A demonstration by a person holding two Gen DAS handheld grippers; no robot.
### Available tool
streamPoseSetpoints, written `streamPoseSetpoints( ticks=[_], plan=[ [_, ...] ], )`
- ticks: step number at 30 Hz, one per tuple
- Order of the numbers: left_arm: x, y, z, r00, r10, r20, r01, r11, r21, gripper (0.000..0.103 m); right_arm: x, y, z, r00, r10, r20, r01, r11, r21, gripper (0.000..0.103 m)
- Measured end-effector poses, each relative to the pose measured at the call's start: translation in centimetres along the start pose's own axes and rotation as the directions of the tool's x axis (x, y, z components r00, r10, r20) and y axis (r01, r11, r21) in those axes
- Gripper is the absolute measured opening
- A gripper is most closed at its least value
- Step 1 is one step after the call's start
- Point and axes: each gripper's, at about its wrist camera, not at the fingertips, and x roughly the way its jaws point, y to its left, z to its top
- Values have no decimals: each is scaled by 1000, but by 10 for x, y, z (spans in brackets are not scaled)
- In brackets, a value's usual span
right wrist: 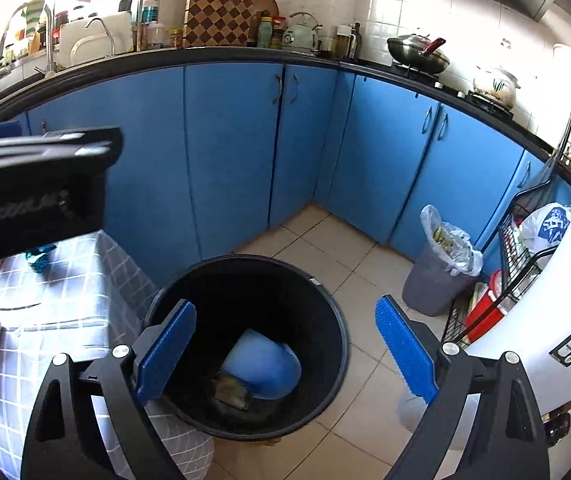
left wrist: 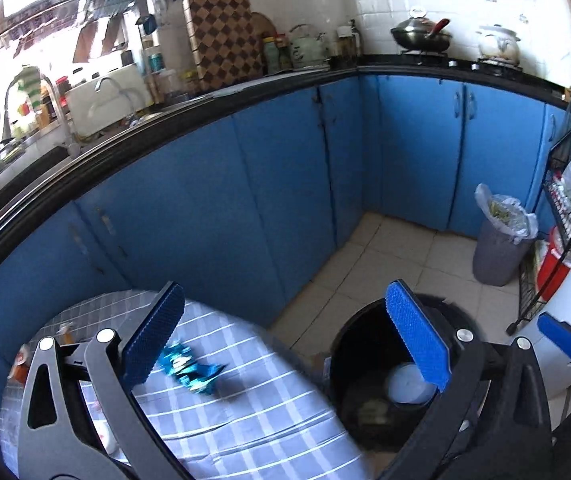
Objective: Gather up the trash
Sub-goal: 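Drop the light blue bowl into the black bin with the left tool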
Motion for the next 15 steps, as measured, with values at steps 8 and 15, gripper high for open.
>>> streamPoseSetpoints(
  ticks=[8, 15],
  plan=[
    [-39, 74, -42, 995, 88, -53, -91, 994, -53, 99, -29, 50, -5, 990, 138, 4, -138, 990, -26, 89],
    [-80, 152, -103, 966, 229, -122, -241, 966, -98, 99, -51, 121, -22, 960, 278, -36, -280, 955, -97, 89]
  ],
)
